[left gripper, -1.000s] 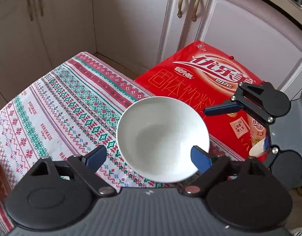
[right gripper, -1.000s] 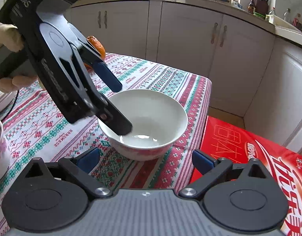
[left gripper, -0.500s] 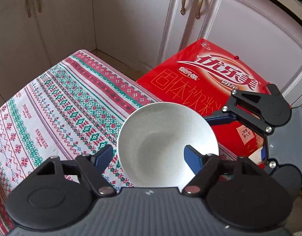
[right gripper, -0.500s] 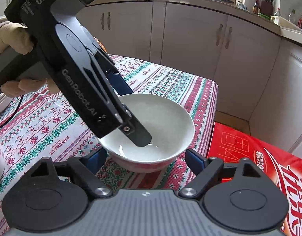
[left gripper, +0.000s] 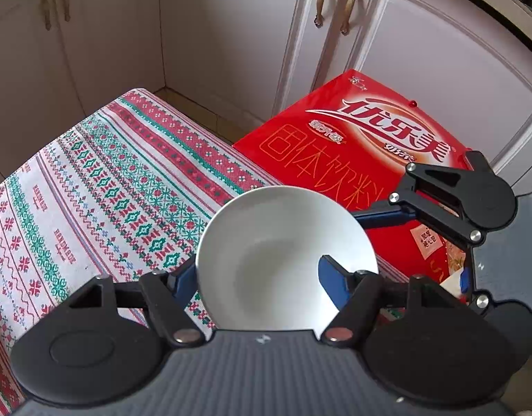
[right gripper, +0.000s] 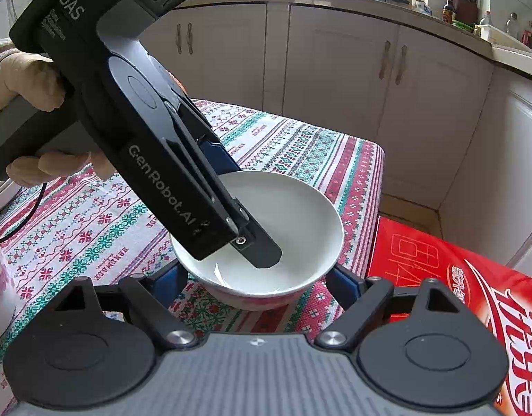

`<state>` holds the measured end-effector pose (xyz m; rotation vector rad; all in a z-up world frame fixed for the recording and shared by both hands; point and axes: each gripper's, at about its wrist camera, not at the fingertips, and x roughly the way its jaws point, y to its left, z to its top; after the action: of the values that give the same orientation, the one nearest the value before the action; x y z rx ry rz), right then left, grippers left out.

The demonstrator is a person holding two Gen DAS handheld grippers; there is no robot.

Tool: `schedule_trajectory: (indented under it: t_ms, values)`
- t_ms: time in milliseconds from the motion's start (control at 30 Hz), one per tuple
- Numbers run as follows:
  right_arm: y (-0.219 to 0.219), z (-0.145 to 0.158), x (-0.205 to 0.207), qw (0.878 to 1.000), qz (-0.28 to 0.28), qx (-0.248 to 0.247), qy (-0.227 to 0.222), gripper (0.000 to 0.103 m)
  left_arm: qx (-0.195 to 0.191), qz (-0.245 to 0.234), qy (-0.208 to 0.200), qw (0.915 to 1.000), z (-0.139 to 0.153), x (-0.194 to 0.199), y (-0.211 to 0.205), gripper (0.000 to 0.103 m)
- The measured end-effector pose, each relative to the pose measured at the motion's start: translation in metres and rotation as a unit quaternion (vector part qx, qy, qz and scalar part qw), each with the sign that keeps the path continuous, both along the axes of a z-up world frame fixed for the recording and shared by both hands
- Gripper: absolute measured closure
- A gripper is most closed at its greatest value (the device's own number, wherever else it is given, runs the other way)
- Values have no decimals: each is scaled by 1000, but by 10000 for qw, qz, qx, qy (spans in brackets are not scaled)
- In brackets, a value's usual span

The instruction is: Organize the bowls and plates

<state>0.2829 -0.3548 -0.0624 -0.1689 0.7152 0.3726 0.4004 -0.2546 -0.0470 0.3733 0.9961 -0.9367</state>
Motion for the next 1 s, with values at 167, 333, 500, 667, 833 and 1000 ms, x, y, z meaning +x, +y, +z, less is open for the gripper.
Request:
schedule_trajectory:
  t_ms: [167,333,500,667,833,1000]
  values:
    - [4,6,-6,9999,-16,70,82,13,-27,9,-6,10000,6,-8,6,32]
    - [12,17,-16,9998,15,110,147,13,-70,49,-94,9999,18,-25,18,32]
    - [24,32,-30,9998,109,153,110,13,-159,160,-165,9996,32,-43,35,32]
    - [39,45,-48,9998,201,47,18,13,-182,235,-293,9991,45,-64,50,32]
    - [50,58,-66,9995,308,33,-99,13,-204,299,-466,9983,60,-86,64,32]
    - [62,72,-83,9991,396,48,-175,13,-240,374,-591,9973,74,-103,78,31]
